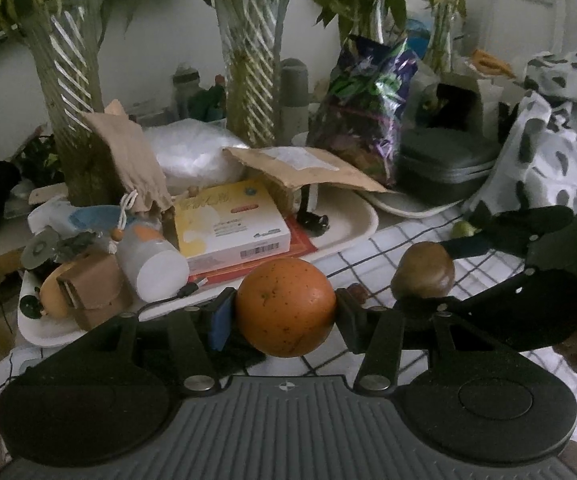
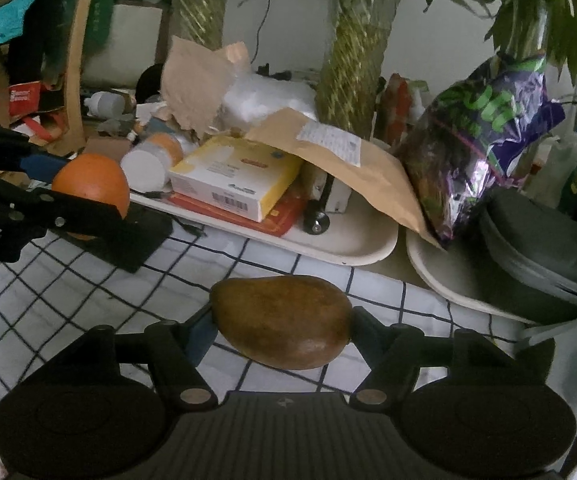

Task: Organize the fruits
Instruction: 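Carry the tangerine and pear onto the white plate and open both tools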

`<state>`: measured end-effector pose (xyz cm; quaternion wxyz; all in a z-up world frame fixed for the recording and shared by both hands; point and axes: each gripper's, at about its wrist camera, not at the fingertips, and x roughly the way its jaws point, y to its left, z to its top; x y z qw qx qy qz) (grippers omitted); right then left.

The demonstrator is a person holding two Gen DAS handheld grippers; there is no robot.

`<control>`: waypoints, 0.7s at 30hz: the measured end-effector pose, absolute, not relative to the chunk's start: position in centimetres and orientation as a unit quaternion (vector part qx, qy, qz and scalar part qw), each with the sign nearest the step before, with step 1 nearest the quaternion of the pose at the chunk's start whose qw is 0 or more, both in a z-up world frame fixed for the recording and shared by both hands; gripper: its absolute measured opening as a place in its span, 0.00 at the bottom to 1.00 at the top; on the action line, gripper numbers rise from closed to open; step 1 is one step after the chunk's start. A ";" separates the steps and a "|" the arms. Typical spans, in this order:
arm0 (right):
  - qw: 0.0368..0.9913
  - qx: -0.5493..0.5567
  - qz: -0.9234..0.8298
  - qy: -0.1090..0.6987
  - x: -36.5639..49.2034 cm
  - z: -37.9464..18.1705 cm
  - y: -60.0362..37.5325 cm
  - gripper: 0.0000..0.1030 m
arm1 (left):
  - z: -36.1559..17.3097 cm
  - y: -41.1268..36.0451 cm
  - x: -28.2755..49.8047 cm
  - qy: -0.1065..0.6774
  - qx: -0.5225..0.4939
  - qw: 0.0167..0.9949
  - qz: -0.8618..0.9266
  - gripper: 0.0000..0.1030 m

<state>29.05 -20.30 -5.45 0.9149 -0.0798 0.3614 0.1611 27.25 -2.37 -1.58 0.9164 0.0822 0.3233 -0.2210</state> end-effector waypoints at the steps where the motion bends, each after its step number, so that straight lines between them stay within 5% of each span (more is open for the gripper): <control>1: 0.915 -0.078 0.162 0.361 28.7 -5.2 -20.3 0.71 | -1.3 -2.4 26.9 0.321 0.081 0.917 -0.223 0.49; 21: 0.915 -0.063 0.172 0.360 20.5 -1.7 -20.3 0.71 | -0.2 -3.1 19.2 0.339 0.079 0.896 -0.276 0.49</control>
